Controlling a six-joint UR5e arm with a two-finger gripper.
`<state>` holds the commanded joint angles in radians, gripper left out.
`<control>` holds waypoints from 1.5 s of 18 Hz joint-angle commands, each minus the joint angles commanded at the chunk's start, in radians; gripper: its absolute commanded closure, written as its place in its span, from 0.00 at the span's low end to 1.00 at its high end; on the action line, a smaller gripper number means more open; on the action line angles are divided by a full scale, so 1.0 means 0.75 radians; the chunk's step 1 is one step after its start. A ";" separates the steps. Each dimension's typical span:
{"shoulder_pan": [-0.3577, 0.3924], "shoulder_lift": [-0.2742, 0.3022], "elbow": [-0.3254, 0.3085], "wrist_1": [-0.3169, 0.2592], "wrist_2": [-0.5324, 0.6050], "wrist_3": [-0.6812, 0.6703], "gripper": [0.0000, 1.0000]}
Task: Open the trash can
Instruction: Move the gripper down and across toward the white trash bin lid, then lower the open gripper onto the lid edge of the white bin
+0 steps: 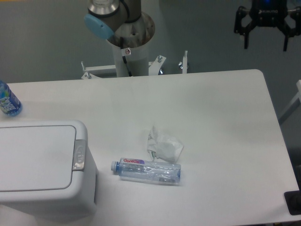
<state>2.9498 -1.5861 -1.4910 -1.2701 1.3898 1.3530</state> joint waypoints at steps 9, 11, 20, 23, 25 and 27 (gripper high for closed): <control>-0.086 -0.004 -0.002 0.006 -0.006 -0.177 0.00; -0.153 -0.012 0.000 0.012 -0.006 -0.369 0.00; -0.503 -0.098 0.012 0.137 -0.008 -0.848 0.00; -0.634 -0.155 0.020 0.276 -0.014 -1.130 0.00; -0.701 -0.204 0.022 0.388 -0.043 -1.383 0.00; -0.738 -0.239 0.033 0.472 -0.128 -1.539 0.00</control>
<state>2.3962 -1.7655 -1.4665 -0.9160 1.2935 0.1984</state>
